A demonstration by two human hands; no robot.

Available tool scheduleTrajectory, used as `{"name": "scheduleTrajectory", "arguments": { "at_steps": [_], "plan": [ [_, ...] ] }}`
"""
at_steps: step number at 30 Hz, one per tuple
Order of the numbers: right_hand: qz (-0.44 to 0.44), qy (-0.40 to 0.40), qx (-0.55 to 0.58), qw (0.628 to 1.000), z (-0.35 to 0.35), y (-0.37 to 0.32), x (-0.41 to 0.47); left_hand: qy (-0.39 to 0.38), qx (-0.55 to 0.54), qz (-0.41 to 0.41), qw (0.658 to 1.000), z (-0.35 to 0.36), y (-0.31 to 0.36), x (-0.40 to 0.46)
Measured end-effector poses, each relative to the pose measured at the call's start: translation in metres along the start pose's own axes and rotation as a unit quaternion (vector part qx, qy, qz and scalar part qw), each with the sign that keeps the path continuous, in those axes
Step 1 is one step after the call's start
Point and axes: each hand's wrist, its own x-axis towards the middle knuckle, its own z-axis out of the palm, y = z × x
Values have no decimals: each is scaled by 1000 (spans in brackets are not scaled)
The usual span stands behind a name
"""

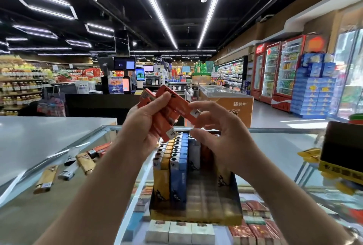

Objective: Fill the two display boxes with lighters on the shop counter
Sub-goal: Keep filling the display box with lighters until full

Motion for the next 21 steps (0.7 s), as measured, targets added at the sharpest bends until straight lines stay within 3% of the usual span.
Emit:
{"name": "scheduleTrajectory", "arguments": {
  "at_steps": [6, 12, 16, 21],
  "plan": [
    [41, 73, 166, 983, -2, -4, 0, -30, 43, -20, 998, 2, -6, -2],
    [96, 188, 250, 945, -19, 6, 4, 22, 32, -14, 999, -9, -4, -1],
    [94, 226, 206, 947, -21, 10, 5, 40, 49, -1, 998, -13, -6, 0],
    [68, 198, 68, 976, -14, 13, 5, 45, 28, 10, 999, -13, -9, 2]
  ]
}}
